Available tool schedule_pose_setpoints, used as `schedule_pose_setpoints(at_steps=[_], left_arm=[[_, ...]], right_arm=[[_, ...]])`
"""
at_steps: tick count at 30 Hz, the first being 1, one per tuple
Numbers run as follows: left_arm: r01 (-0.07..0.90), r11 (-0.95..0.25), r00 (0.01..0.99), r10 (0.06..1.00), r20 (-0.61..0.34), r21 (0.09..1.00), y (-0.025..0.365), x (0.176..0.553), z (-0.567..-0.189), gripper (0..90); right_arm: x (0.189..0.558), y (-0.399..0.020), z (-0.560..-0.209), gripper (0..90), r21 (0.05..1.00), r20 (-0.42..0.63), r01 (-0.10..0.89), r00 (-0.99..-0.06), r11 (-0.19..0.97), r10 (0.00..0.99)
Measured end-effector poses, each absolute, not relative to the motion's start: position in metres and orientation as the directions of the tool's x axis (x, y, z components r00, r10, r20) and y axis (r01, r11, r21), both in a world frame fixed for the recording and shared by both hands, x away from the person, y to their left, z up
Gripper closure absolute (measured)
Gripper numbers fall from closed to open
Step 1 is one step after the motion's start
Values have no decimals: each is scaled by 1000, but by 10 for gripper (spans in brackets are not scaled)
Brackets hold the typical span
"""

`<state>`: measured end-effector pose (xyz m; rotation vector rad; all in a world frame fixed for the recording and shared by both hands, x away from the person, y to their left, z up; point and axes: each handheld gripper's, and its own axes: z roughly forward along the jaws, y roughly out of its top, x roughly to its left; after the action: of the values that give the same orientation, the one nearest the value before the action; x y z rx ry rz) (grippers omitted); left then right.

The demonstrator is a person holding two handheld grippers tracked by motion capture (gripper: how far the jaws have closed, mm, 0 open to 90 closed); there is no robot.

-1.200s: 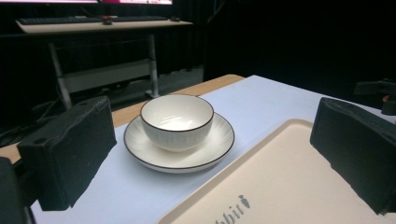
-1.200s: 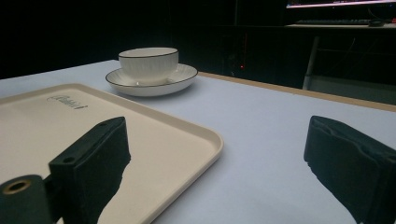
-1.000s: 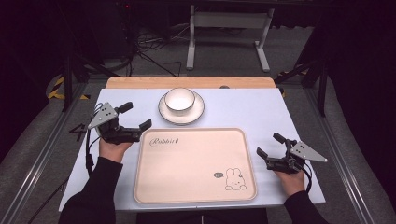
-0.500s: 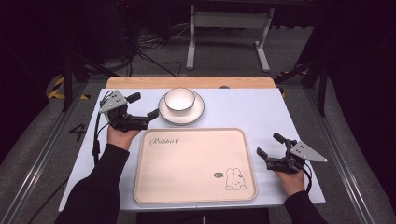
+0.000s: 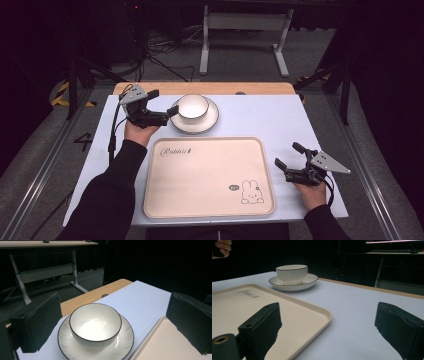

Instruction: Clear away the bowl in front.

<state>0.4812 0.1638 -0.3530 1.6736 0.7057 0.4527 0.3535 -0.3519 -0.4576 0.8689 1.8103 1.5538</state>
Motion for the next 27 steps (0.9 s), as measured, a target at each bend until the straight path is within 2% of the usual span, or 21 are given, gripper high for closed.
schedule_pose_setpoints(at_steps=[19, 27], left_arm=[[233, -104, 742, 662, -108, 967, 151, 510, -348, 12], [265, -181, 777, 622, -99, 947, 144, 524, -348, 38]], right_arm=[[353, -352, -458, 73, 990, -19, 98, -612, 100, 790], [353, -353, -458, 73, 991, -19, 96, -614, 98, 789]])
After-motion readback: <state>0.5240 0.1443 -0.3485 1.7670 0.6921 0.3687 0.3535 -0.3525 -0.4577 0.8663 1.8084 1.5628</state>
